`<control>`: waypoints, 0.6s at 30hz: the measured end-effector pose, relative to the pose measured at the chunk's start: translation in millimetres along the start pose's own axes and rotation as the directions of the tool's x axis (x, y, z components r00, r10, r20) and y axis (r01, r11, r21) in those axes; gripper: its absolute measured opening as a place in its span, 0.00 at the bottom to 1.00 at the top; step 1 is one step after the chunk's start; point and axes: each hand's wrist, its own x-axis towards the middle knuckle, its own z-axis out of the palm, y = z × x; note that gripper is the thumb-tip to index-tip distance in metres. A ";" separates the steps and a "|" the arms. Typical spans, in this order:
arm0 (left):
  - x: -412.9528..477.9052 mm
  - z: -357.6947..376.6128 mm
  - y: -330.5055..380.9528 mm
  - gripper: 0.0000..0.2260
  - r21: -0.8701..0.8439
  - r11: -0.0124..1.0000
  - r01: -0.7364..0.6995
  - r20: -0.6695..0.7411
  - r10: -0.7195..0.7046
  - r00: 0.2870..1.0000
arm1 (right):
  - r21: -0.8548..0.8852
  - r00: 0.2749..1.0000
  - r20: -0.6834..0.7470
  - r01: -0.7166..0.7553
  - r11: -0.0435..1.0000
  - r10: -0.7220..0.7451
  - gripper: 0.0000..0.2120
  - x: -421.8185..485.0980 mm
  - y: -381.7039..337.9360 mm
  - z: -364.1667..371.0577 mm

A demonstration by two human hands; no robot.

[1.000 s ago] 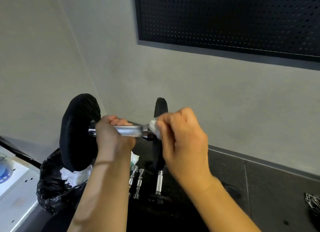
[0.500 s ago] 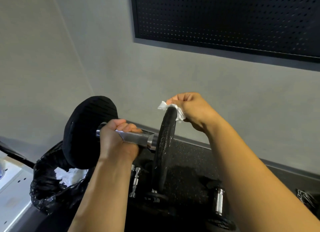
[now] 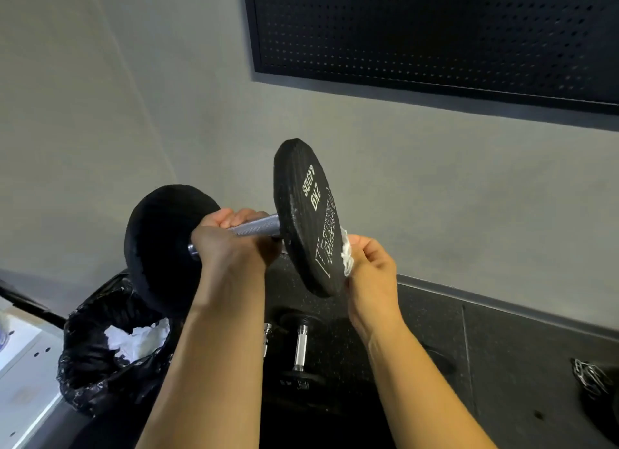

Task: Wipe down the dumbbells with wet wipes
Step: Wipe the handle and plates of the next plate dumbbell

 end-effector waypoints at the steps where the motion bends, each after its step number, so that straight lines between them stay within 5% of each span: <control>1: 0.4 2.4 -0.3 0.18 -0.112 0.993 0.019 -0.026 -0.022 0.999 | -0.067 0.997 -0.014 0.078 0.995 -0.079 0.07 -4.5 1.1 0.5; 5: 6.5 3.3 3.6 0.19 -0.139 0.990 0.035 -0.050 -0.043 0.998 | -0.248 0.970 0.031 0.240 0.939 -0.240 0.11 -24.2 0.6 4.1; 15: 21.5 -17.5 -2.4 0.13 0.100 0.994 0.040 0.075 -0.047 0.996 | -0.274 0.851 0.210 0.523 0.807 -0.481 0.09 -43.4 -38.4 26.3; 18: 17.7 -20.6 -7.8 0.19 0.116 0.991 0.067 0.014 -0.069 0.998 | -0.296 0.821 0.212 0.570 0.766 -0.530 0.10 -26.0 -52.6 30.6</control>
